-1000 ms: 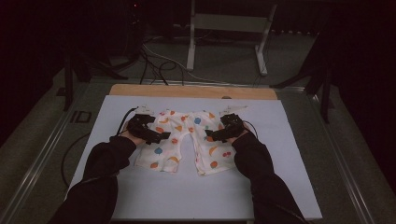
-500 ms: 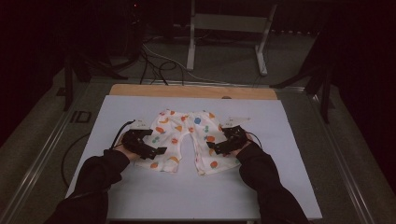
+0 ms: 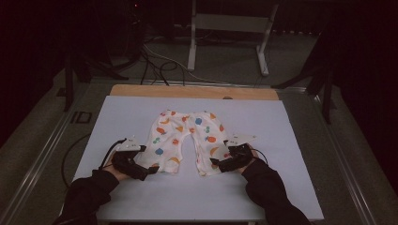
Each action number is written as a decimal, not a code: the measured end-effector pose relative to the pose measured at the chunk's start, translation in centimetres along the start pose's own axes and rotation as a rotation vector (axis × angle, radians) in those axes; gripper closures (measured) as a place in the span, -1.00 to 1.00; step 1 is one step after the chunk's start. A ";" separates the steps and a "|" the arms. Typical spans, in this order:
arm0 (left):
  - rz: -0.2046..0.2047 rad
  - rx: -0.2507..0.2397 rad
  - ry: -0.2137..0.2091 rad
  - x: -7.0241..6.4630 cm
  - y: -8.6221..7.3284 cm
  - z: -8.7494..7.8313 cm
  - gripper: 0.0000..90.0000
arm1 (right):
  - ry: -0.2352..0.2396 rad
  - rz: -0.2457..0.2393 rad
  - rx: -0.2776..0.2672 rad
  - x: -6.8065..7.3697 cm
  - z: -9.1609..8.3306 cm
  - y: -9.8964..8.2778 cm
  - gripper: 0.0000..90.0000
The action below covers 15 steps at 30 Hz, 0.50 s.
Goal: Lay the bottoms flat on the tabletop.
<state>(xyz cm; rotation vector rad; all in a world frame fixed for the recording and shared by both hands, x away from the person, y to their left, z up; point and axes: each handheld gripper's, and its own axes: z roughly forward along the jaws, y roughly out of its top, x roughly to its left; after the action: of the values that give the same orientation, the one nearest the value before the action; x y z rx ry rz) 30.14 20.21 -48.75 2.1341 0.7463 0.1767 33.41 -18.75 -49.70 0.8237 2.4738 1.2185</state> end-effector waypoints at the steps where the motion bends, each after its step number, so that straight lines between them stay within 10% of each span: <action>1: 0.000 0.001 0.002 -0.3 -0.3 -0.1 -0.99 | 0.000 -0.015 0.003 0.0 -0.3 -0.1 -0.79; 15: -0.008 0.017 0.020 -1.4 -3.6 -2.5 -0.99 | -0.036 -0.029 -0.004 1.8 -3.8 -2.8 -0.79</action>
<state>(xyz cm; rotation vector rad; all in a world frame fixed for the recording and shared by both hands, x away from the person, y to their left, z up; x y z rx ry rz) 26.50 22.78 -49.76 2.1476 0.7710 0.1887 29.15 -21.54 -49.58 0.7992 2.4453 1.1884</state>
